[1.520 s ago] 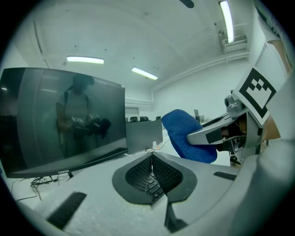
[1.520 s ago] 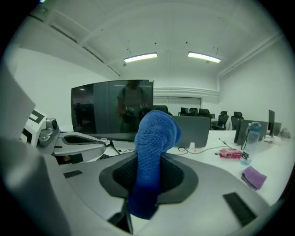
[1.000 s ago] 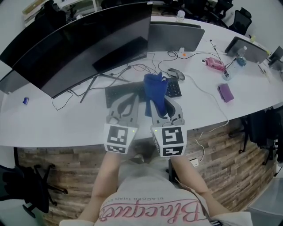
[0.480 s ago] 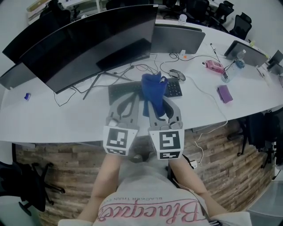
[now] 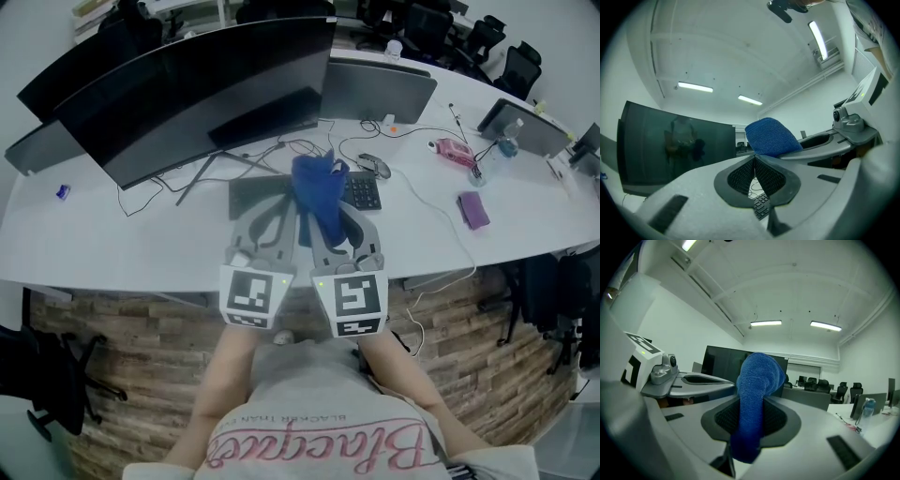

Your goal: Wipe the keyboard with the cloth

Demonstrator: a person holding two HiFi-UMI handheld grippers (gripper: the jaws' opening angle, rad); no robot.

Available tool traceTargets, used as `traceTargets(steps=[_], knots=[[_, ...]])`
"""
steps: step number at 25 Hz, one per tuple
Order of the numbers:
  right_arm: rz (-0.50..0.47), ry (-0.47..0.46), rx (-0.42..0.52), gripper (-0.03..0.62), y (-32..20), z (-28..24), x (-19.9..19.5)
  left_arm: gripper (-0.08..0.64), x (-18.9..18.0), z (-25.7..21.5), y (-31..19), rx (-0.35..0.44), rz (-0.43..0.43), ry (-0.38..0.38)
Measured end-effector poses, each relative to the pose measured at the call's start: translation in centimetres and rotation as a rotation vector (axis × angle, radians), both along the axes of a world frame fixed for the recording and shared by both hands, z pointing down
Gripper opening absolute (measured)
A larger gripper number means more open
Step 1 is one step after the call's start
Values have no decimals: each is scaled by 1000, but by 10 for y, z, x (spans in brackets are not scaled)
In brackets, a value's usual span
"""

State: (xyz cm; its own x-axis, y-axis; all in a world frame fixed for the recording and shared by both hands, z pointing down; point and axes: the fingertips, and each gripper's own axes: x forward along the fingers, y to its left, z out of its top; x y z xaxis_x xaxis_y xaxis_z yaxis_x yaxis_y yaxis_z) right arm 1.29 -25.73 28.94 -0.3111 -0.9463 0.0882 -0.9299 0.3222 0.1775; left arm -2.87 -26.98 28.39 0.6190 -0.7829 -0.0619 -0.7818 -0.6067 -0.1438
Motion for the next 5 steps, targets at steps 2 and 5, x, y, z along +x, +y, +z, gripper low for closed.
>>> traceTargets(steps=[2, 5], knots=[[-5, 3, 3, 97, 2, -2, 3, 6, 3, -3, 2, 3, -1, -3], [-7, 12, 2, 97, 6, -2, 8, 6, 10, -4, 5, 2, 4, -13]])
